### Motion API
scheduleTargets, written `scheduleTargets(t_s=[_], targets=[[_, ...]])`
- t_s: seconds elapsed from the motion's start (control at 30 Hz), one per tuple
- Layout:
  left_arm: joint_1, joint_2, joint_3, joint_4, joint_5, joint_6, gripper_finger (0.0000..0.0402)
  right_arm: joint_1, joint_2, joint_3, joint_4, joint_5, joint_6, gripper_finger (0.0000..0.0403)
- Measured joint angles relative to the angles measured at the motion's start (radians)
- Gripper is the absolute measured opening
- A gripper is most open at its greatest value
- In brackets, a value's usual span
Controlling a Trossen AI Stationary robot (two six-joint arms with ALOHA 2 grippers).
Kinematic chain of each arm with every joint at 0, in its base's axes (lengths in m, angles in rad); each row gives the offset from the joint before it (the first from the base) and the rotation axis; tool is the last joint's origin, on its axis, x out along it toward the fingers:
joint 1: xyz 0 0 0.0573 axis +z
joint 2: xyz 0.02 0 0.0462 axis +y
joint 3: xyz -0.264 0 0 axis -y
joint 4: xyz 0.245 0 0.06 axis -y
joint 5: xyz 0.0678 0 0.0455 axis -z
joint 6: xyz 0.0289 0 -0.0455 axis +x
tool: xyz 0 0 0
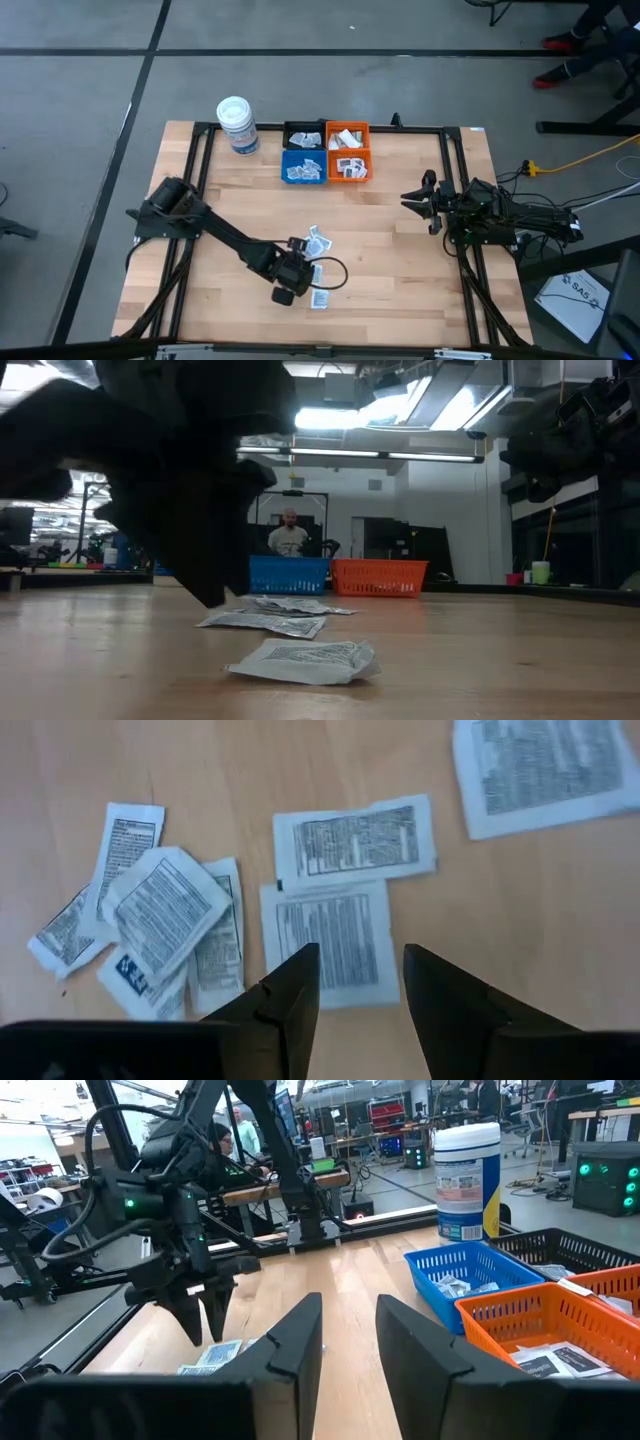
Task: Pick & Place First Aid Supplies
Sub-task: Put the alcohol pad into the black bin
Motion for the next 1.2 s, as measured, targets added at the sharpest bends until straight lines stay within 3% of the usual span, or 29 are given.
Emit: scheduleTargets(t_s=[0.6, 0.73, 0.93, 1.07, 1.2], targets=[[0.064, 0.096, 0.036, 0.013, 0.109, 0.003, 0.0137, 0.0, 0.0, 0.0, 0.0, 0.0, 0.0, 0.01], [0.074, 0.097, 0.035, 0.013, 0.139, -0.018, 0.0103, 0.0, 0.0, 0.0, 0.0, 0.0, 0.0, 0.01], [0.076, 0.099, 0.034, 0.021, 0.159, -0.041, 0.0012, 0.0, 0.0, 0.0, 0.0, 0.0, 0.0, 0.01], [0.079, 0.095, 0.033, 0.029, 0.205, -0.071, 0.0004, 0.0, 0.0, 0.0, 0.0, 0.0, 0.0, 0.01], [0.101, 0.053, 0.027, 0.036, 0.367, -0.106, 0.0002, 0.0, 0.0, 0.0, 0.0, 0.0, 0.0, 0.01]])
